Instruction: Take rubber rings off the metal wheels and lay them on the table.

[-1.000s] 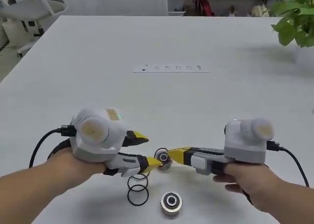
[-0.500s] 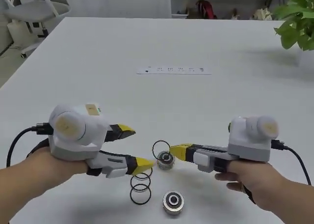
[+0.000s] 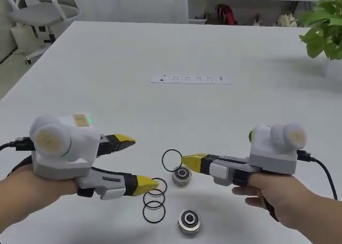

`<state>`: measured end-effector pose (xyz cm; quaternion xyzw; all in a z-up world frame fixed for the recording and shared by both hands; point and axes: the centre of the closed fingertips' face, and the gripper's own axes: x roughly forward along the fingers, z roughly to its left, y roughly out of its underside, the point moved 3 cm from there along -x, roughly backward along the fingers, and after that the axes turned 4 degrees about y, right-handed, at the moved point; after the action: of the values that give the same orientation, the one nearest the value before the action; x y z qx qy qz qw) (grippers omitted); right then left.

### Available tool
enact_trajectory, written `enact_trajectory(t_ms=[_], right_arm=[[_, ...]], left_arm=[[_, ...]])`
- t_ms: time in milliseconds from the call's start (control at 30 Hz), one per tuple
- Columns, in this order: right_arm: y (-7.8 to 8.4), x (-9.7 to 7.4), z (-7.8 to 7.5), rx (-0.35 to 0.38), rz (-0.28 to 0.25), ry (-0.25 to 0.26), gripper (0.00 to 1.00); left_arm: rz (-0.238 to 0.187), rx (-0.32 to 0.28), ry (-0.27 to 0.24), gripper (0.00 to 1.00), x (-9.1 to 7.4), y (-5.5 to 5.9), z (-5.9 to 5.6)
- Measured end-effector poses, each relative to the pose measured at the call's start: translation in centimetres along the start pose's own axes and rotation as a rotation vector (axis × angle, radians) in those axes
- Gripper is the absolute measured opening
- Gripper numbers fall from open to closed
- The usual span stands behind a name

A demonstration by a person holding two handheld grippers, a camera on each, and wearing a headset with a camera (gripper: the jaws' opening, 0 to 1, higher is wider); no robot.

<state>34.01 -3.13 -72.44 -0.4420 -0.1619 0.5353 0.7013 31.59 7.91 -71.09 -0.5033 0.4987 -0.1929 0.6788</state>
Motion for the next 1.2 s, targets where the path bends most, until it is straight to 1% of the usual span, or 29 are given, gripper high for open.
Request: enact_trajectory(t_ms=[200,400,700,1033,1200], right_arm=[[-0.4,0.1,0.9,-0.008,0.0,-0.02,0.0],[-0.8,0.3,1.9,-0.015,-0.003,-0.039,0.0],[-1.0,0.6,2.8,-0.017,0.0,-0.063,0.0],[-0.8,1.7,4.2,-0.023,0.02,-0.102,0.0],[-0.4,2.1,4.7,-0.026,0.034,-0.116,0.0]], left_arm=[[-0.008,0.001,-0.015,0.69,-1.0,0.0,-0.2],[-0.005,0.015,-0.03,0.72,-2.1,0.4,-0.4],[-0.015,-0.009,-0.053,0.76,-3.5,0.8,-0.3],[-0.012,-0.016,-0.08,0.78,-4.8,1.6,-0.3],[-0.01,-0.024,-0.09,0.79,-5.3,1.9,-0.2]])
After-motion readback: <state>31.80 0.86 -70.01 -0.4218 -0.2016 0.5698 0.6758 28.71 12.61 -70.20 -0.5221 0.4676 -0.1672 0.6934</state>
